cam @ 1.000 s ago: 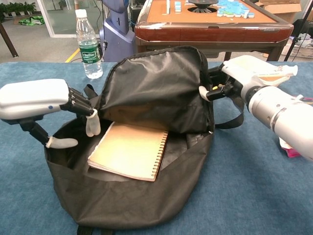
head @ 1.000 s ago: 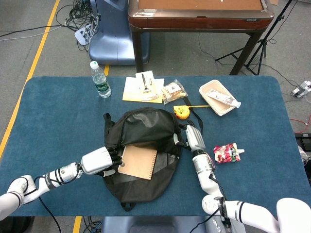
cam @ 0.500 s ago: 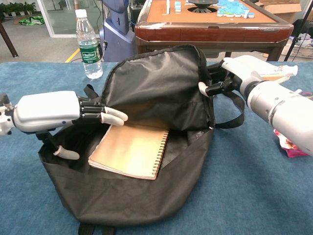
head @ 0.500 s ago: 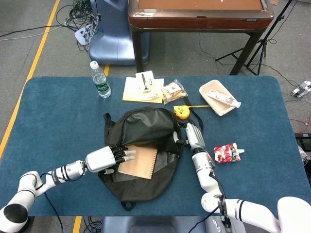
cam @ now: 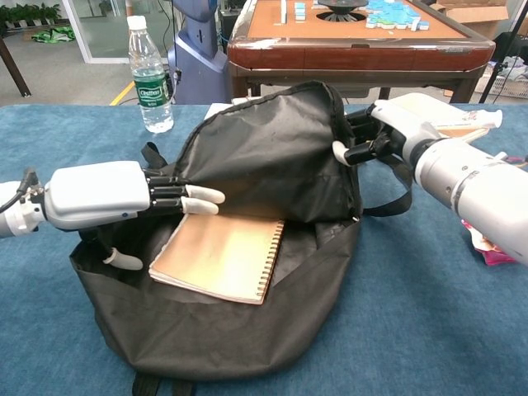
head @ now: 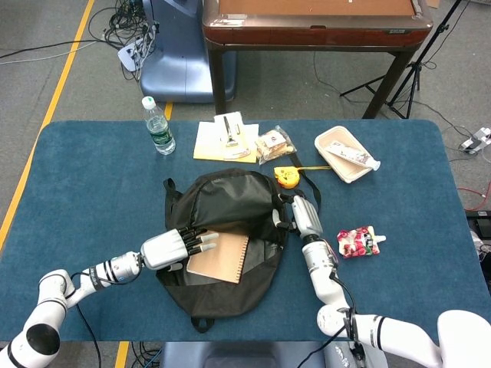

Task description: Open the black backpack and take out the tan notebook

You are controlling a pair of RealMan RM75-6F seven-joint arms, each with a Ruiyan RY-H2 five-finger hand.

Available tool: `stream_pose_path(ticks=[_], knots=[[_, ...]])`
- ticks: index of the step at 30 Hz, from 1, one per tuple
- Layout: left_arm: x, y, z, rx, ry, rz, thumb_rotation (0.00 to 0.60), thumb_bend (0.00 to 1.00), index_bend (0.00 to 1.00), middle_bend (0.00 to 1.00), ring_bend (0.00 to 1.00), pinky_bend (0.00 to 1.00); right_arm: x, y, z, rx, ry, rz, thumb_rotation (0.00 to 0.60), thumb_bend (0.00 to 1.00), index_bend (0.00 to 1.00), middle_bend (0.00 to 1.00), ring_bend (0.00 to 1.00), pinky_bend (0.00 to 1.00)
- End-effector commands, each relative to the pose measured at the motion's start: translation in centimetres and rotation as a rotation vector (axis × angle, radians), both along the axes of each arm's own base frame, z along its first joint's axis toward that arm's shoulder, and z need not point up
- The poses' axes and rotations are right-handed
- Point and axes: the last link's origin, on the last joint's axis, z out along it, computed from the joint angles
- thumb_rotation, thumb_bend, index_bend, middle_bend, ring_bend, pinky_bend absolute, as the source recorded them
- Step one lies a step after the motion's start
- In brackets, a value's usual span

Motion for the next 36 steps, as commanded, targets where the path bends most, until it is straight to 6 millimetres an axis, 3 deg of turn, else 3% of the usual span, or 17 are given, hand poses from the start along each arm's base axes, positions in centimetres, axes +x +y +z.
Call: stream_pose_path(ticks=[1, 3, 4, 6, 36], knots=[[0.0, 0.0, -0.2, -0.002, -0.008, 0.014, 0.6, 0.14, 0.05, 0.04, 0.09, 0.23, 0.0, 0.0, 0.0, 0.001, 0.001, -0.001, 0.6, 0.58, 0.79, 0.46, 0.31, 0.08], [0.0, 0.1, -0.3, 0.001, 0.0, 0.01, 0.6, 0.14, 0.05, 0.04, 0.09, 0.23, 0.0, 0.0, -0.1, 0.003, -0.001, -0.001, 0.6, 0.58, 0.79, 0.46, 0.31, 0.08], [1.0, 1.5, 0.3, 0.017, 0.001, 0.003, 0.6, 0.14, 0.05, 0.04, 0.09, 0.23, 0.0, 0.0, -0.1, 0.004, -0.001, -0.001, 0.6, 0.58, 0.79, 0.46, 0.31, 0.08], [0.0, 0.2, -0.5, 0.001, 0.013, 0.014, 0.6, 0.14, 0.05, 0.04, 0.09, 0.23, -0.1, 0.0, -0.1, 0.005, -0.002, -0.001, 0.6, 0.58, 0.79, 0.46, 0.31, 0.08], [1.8, 0.4, -3.4, -0.056, -0.089, 0.141, 0.6, 0.13, 0.09, 0.04, 0.09, 0.21, -1.1, -0.3, -0.4, 0.006, -0.013, -0.027, 0.6, 0.58, 0.79, 0.46, 0.31, 0.08]])
